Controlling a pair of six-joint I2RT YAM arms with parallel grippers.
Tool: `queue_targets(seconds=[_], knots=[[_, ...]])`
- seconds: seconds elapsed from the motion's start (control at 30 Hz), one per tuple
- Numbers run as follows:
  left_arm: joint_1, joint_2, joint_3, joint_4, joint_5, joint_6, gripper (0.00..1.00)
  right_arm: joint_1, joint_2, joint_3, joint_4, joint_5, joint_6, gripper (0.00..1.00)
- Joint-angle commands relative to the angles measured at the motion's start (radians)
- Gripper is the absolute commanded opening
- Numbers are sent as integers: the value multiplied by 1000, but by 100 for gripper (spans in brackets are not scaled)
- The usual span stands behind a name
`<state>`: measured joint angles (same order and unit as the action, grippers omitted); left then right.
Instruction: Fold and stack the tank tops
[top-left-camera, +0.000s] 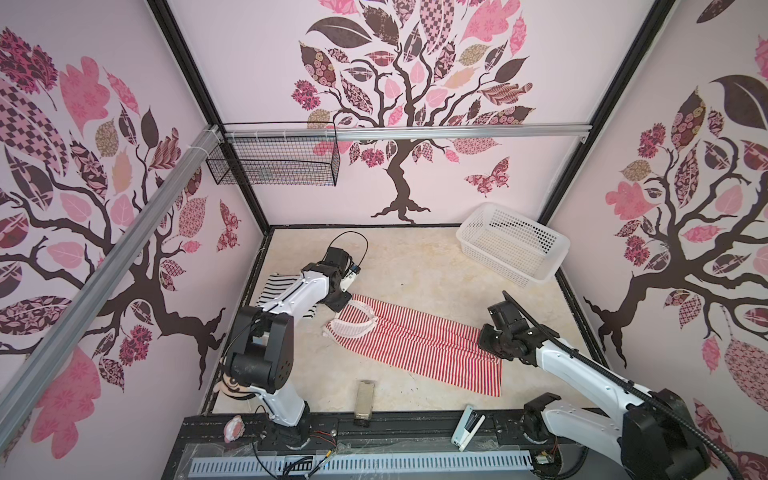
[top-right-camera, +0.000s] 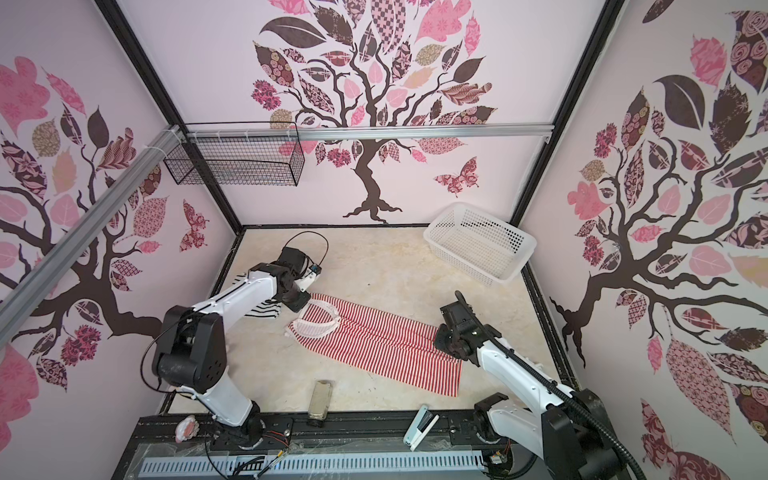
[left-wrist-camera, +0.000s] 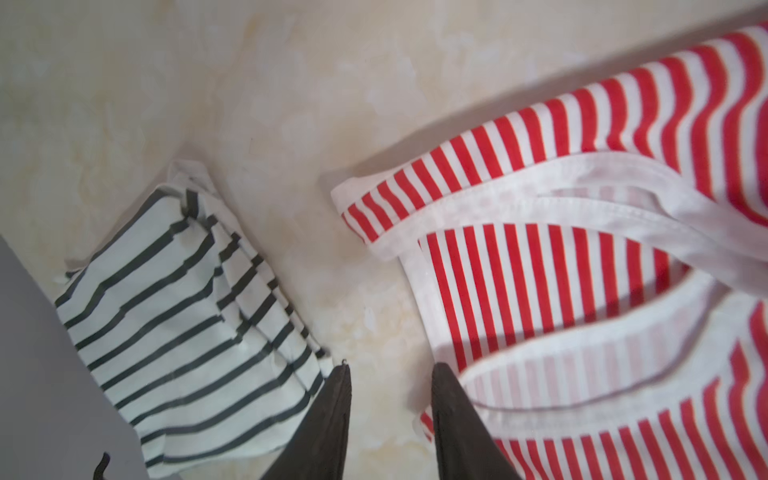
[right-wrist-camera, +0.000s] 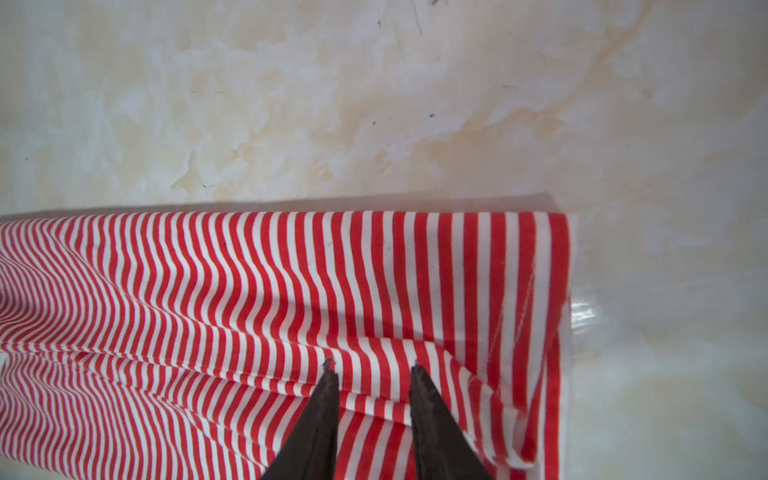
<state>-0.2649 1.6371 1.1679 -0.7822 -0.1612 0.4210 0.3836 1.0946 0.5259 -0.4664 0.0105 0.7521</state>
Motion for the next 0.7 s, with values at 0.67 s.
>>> queue_targets(seconds=[0.67], knots=[[-160, 12, -198, -86, 339, -57, 36, -5, 128, 37, 36, 25, -33, 34]])
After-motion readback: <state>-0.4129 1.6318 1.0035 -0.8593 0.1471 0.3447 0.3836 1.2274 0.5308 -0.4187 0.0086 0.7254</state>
